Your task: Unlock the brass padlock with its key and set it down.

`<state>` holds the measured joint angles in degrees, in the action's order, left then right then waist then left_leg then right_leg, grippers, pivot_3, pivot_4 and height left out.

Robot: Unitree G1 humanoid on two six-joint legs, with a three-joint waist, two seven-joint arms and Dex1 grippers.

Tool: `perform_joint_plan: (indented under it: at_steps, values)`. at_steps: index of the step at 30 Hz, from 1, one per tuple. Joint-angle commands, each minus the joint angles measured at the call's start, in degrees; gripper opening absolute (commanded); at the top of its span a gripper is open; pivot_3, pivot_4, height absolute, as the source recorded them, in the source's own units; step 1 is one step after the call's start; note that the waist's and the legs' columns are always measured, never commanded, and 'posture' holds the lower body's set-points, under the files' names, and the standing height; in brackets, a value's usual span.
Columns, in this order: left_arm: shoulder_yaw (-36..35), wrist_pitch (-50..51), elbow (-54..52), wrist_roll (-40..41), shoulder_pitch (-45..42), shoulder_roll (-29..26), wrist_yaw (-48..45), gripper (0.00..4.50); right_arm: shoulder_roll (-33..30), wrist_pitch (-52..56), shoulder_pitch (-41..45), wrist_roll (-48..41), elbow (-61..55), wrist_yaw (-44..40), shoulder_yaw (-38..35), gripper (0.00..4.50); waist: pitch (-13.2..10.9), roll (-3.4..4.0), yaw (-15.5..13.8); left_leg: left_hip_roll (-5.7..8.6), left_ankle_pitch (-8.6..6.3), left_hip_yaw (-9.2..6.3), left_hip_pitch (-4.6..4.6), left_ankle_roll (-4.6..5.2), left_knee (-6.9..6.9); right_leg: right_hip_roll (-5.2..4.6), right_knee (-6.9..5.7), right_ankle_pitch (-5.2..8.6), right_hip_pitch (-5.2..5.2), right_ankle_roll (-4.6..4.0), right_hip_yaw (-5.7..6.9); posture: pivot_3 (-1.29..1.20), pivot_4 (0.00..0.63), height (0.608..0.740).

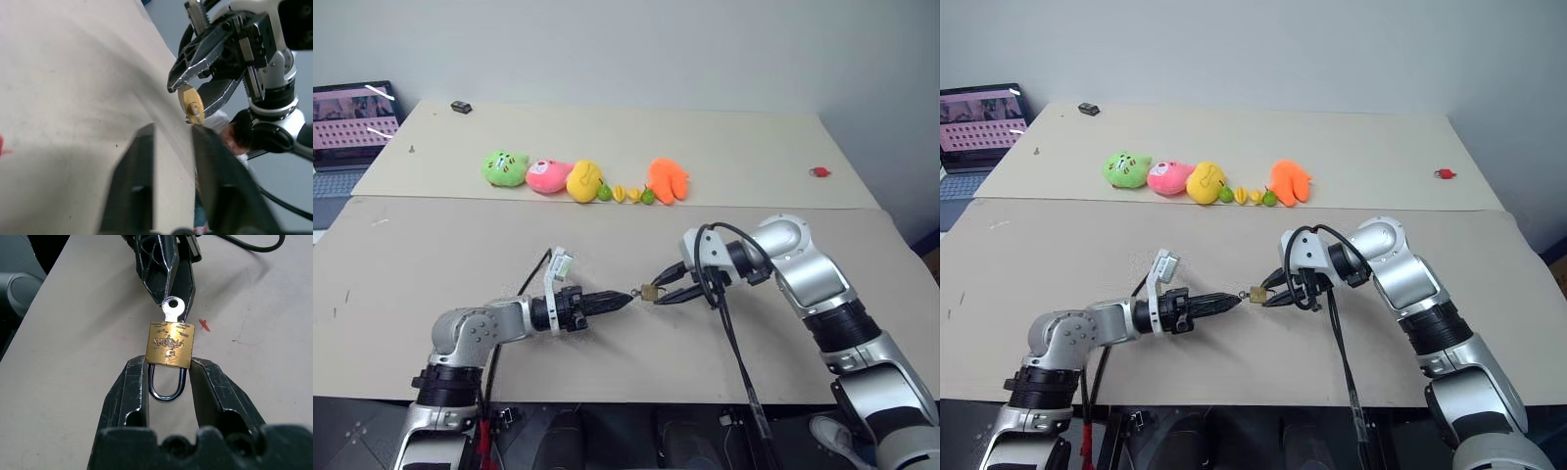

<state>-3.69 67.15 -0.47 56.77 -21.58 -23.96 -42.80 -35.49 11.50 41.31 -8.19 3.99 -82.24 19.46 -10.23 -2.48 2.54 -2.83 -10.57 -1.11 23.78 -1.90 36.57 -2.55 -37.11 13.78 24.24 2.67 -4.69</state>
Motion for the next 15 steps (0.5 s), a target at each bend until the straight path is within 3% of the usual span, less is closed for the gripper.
perform_joint_plan:
  at_steps: [1,6,14,15]
  values:
    - [-3.46,5.64,1.9,4.0,-2.33,0.83,2.57,2.62,-0.29,-0.82,1.22,-1.38,-1.59,-0.34,-1.56,0.88,0.0,0.0,-0.05,0.0,0.0,-0.01,0.0,0.0,0.01,0.0,0.0,0.0,-0.02,0.0,0.01,0.0,0.15,0.717]
    - [-5.25,12.79,1.99,8.84,-2.67,1.19,2.59,2.62,-0.23,-0.81,1.4,-1.32,-1.44,-0.42,-1.55,0.88,0.0,0.0,0.13,0.0,0.0,-0.04,-0.01,0.0,0.03,0.01,-0.01,0.0,-0.01,0.0,0.02,0.0,0.15,0.717]
    - [-7.19,13.47,3.07,9.19,-4.31,3.83,5.92,2.62,-0.53,-0.45,1.09,-1.42,-1.94,-0.41,-1.71,0.88,0.0,0.0,-0.04,0.01,0.0,-0.06,0.0,0.0,0.03,0.0,0.0,-0.01,-0.04,-0.01,0.05,0.0,0.15,0.717]
    - [-7.45,13.37,3.45,9.11,-4.6,4.14,6.24,2.37,-0.55,-0.4,1.07,-1.43,-1.97,-0.41,-1.72,0.88,0.0,0.0,-0.02,0.01,0.0,-0.06,0.0,0.0,0.03,0.0,0.0,-0.01,-0.04,-0.01,0.05,0.0,0.15,0.717]
